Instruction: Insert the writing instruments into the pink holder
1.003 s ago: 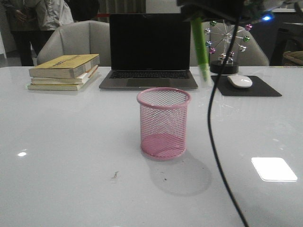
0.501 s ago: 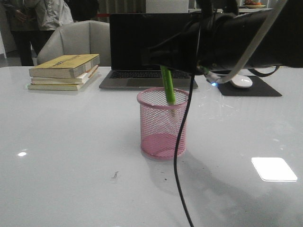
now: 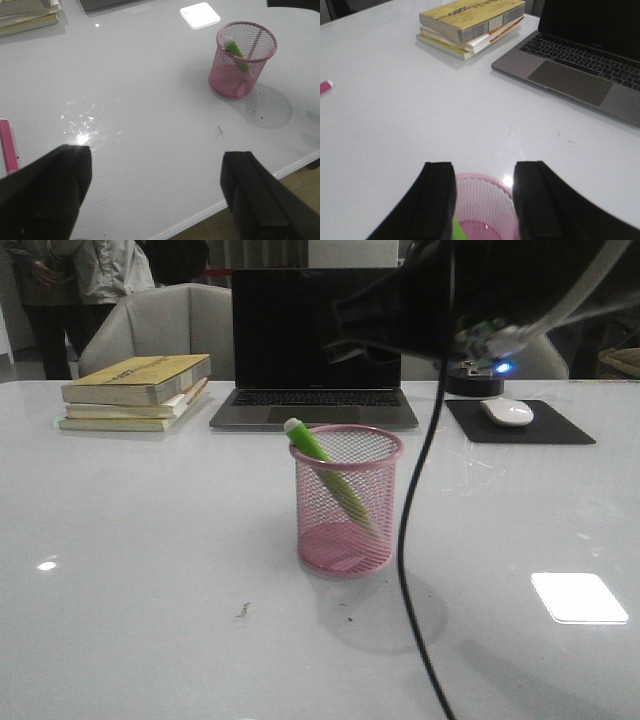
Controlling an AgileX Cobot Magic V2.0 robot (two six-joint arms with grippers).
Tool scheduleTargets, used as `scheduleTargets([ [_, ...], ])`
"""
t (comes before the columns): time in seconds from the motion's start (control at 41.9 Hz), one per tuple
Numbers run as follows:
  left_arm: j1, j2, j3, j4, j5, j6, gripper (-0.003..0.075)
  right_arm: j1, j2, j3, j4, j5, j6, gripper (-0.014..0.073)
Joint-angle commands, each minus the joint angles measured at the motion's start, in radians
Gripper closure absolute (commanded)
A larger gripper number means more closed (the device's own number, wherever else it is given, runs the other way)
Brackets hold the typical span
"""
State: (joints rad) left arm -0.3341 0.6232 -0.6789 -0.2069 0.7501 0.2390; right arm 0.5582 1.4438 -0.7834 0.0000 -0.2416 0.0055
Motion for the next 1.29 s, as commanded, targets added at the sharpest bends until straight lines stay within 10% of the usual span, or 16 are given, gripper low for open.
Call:
scheduleTargets([
  [0.0,-0.009,0.007,-0.027,-0.019,-0.077,-0.004,0.0138,-0.002,-0.158,-0.028,-0.019,0.179,-0.054,0.0190],
  [0.43,-0.009,0.007,-0.027,-0.019,-0.077,-0.004,0.0138,-0.002,-0.574,-0.006,0.000,0.822,-0.059,0.0190],
  [0.907,0.004,0.063,-0.043,0.014,-0.035,-0.039,0.0138,-0.002,-0.751,0.061,0.018,0.873,-0.059,0.0190],
  [1.265,0.243,0.436,-0.184,0.146,0.069,-0.152,0.0138,-0.002,-0.751,0.061,0.018,0.875,-0.059,0.0190],
])
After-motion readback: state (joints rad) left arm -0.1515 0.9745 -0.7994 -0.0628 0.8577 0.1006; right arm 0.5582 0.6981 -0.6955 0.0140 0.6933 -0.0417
